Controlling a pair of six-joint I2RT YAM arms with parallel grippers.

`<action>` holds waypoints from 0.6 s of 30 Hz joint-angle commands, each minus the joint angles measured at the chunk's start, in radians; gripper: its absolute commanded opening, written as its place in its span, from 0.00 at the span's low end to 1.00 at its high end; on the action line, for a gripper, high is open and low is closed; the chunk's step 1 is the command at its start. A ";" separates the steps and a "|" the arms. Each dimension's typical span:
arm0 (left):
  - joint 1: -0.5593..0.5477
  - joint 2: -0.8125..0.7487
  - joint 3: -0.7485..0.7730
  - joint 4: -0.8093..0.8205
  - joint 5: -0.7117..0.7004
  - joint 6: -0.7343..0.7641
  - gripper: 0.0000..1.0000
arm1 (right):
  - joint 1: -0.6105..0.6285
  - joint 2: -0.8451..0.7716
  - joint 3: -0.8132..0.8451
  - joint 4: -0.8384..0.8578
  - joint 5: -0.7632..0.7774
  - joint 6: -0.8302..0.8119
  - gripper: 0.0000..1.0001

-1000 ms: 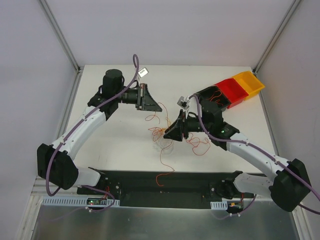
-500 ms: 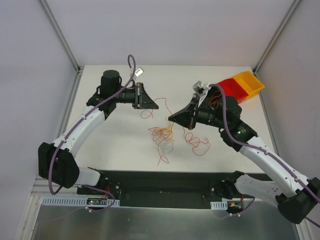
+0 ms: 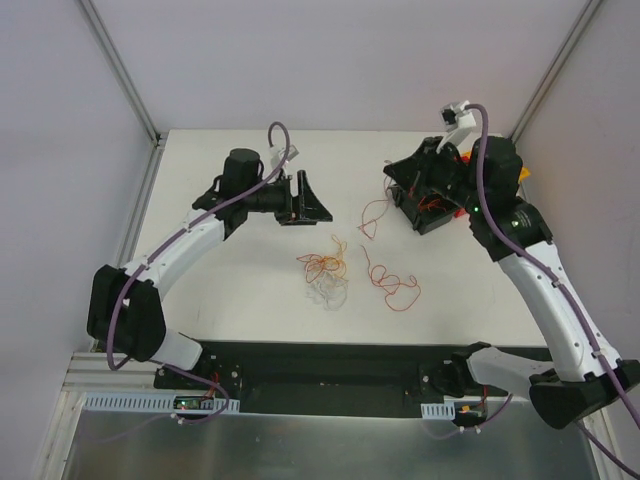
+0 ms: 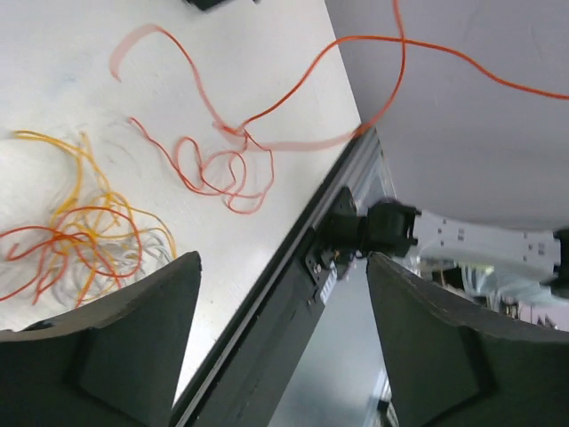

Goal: Untangle the cables

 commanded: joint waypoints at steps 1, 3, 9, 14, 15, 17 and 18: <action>0.071 -0.118 -0.040 0.029 -0.062 0.030 0.77 | -0.073 0.047 0.161 -0.066 0.075 -0.076 0.00; 0.096 -0.166 -0.071 0.029 -0.046 0.044 0.79 | -0.105 0.080 0.232 -0.092 0.112 -0.100 0.00; 0.106 -0.267 -0.115 0.023 0.018 0.076 0.82 | -0.190 0.167 0.315 -0.049 0.161 -0.183 0.00; 0.108 -0.276 -0.100 0.023 0.084 0.099 0.83 | -0.251 0.271 0.393 0.003 0.173 -0.203 0.00; 0.106 -0.272 -0.094 0.022 0.099 0.102 0.83 | -0.262 0.291 0.413 0.002 0.172 -0.205 0.00; 0.108 -0.261 -0.076 0.018 0.121 0.108 0.84 | -0.282 0.328 0.434 0.009 0.160 -0.206 0.00; 0.108 -0.256 -0.071 0.017 0.135 0.114 0.84 | -0.288 0.337 0.433 0.019 0.159 -0.209 0.00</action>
